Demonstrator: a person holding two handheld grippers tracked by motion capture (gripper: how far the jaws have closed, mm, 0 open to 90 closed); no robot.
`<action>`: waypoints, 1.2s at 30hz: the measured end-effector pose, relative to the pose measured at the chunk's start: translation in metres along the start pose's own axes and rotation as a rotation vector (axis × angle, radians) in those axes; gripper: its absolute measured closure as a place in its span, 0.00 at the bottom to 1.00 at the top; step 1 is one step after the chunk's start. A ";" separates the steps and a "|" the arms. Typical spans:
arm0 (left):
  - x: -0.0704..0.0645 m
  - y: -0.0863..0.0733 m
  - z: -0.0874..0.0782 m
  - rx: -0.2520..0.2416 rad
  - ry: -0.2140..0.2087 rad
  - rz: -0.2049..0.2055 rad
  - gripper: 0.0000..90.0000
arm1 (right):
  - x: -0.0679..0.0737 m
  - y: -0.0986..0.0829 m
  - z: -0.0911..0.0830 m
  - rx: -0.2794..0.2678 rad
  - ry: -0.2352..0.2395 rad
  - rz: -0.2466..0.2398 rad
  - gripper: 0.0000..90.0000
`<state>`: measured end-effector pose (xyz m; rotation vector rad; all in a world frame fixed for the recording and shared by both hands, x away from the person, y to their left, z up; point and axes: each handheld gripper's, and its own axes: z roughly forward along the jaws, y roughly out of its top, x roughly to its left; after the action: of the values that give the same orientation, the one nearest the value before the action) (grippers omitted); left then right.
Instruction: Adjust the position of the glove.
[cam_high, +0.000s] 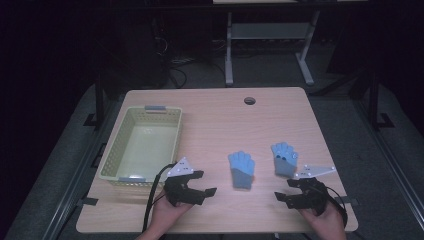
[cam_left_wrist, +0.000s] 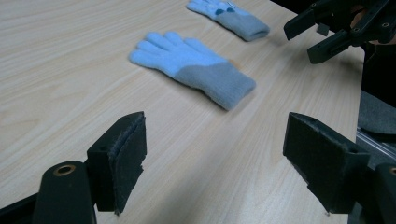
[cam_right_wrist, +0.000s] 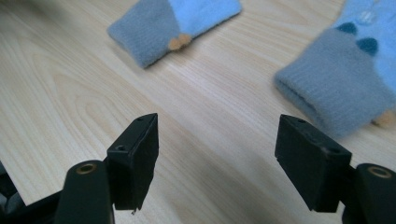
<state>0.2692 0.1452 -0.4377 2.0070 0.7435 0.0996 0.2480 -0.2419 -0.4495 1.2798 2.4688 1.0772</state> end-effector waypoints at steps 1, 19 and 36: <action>0.000 0.000 0.000 -0.001 -0.001 0.002 0.24 | 0.000 0.000 0.000 -0.002 0.002 0.001 0.34; -0.001 -0.001 -0.005 -0.025 -0.020 -0.005 0.24 | -0.007 0.019 -0.006 0.018 0.005 -0.001 0.31; 0.002 0.001 -0.010 -0.049 -0.023 -0.014 0.24 | -0.031 0.063 -0.007 0.084 -0.034 -0.020 0.34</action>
<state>0.2676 0.1533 -0.4324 1.9531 0.7335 0.0853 0.3052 -0.2458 -0.4080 1.2825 2.5200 0.9487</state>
